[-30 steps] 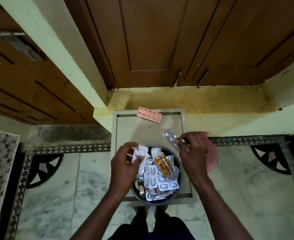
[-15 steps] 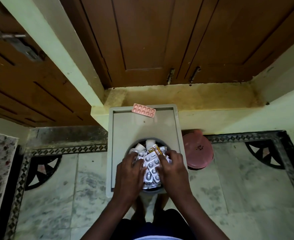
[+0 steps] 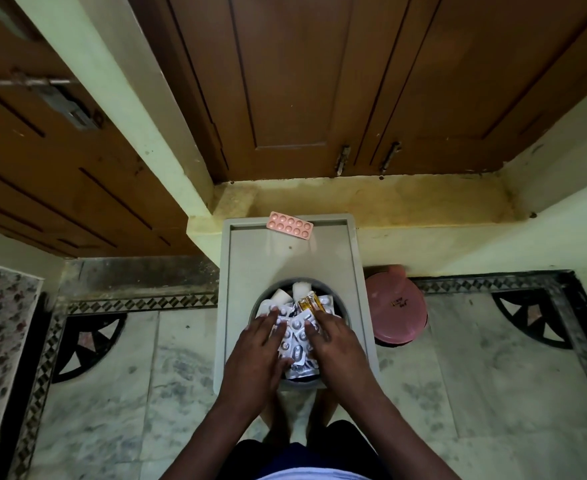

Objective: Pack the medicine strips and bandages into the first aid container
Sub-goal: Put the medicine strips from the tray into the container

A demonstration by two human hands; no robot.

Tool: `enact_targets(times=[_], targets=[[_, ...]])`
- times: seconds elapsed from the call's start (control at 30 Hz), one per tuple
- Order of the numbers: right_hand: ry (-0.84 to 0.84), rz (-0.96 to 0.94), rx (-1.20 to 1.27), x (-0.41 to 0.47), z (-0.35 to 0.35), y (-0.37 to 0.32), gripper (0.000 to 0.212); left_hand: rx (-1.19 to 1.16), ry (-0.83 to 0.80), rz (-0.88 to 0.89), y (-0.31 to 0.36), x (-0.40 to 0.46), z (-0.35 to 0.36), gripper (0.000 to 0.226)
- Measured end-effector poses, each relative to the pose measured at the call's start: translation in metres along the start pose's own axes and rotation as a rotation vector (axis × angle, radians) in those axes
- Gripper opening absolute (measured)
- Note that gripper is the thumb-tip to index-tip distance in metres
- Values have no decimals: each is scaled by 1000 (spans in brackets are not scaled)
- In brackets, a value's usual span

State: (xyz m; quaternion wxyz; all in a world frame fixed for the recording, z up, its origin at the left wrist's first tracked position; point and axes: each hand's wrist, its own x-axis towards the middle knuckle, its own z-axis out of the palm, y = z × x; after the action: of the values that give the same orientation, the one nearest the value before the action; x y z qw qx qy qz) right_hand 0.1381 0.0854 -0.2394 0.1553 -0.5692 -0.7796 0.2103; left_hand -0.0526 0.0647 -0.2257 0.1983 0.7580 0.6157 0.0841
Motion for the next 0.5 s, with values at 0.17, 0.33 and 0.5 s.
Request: enact_targets(times=[0.17, 0.33, 0.5], targets=[[0, 14, -17, 15, -24, 7, 57, -95, 71, -31, -5, 7, -4, 65], [89, 65, 79, 73, -35, 13, 30, -218, 115, -102, -7, 27, -14, 46], [20, 169, 28, 173, -25, 19, 38, -138, 114, -13, -9, 53, -15, 50]])
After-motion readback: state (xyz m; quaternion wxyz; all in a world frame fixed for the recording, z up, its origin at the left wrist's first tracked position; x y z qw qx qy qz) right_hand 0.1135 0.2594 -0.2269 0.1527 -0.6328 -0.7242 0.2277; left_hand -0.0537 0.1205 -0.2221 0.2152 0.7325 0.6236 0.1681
